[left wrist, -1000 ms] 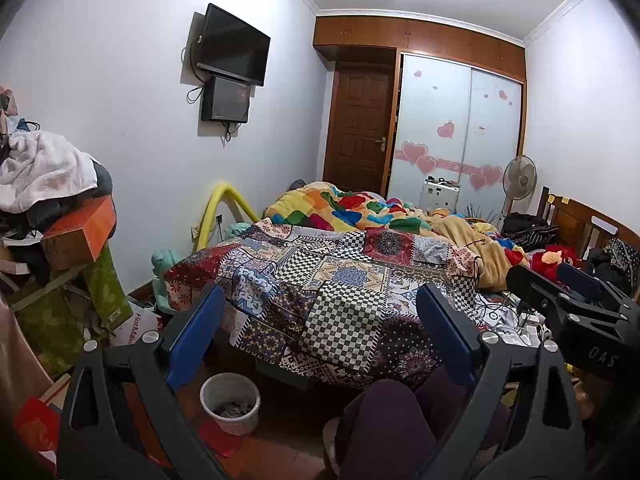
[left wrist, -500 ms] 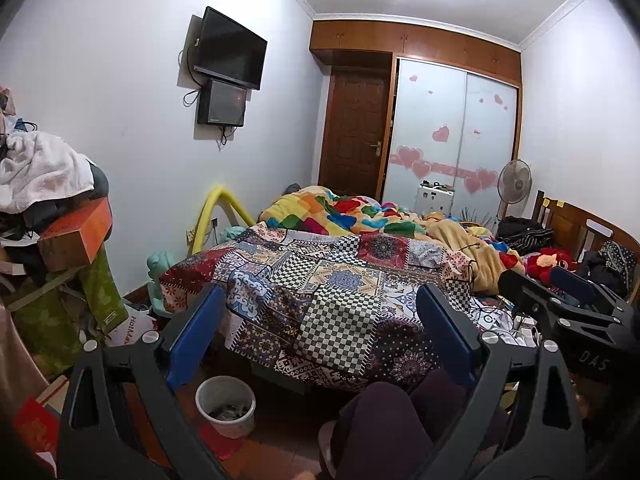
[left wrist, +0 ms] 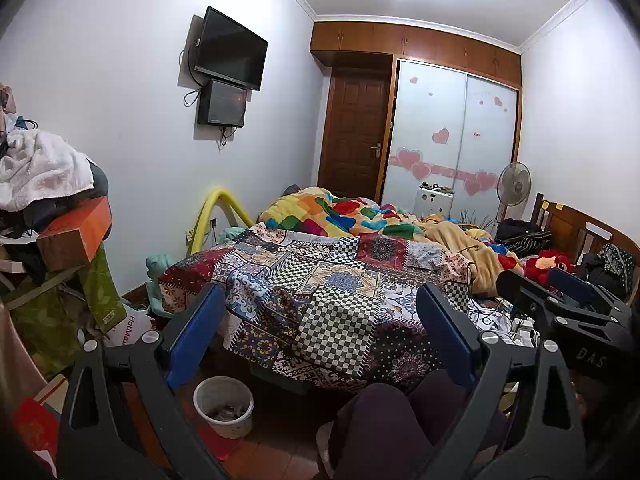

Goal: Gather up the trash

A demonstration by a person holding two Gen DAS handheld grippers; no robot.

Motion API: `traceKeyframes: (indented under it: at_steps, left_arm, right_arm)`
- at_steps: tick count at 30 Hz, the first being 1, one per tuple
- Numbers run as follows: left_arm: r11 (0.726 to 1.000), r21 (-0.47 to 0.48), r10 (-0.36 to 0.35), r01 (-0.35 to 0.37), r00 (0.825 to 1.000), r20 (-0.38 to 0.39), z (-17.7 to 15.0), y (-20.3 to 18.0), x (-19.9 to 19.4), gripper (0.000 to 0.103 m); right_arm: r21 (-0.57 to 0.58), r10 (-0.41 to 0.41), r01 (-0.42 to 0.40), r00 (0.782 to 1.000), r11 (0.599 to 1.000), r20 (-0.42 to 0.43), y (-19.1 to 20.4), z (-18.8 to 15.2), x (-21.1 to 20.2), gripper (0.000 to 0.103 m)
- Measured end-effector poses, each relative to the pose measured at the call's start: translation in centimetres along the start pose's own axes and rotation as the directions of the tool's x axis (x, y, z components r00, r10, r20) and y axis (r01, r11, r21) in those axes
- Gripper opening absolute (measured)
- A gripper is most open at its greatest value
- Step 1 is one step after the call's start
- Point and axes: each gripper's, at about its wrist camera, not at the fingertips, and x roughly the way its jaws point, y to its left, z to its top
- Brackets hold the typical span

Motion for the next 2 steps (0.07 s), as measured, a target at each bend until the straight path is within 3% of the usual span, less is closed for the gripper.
traceKeyframes:
  at_steps: [2]
  left_arm:
    - [1.000, 0.001, -0.002, 0.002, 1.000, -0.001, 0.01, 0.02, 0.03, 0.097]
  right_arm:
    - [-0.001, 0.001, -0.001, 1.000, 1.000, -0.001, -0.08, 0.00, 0.04, 0.103]
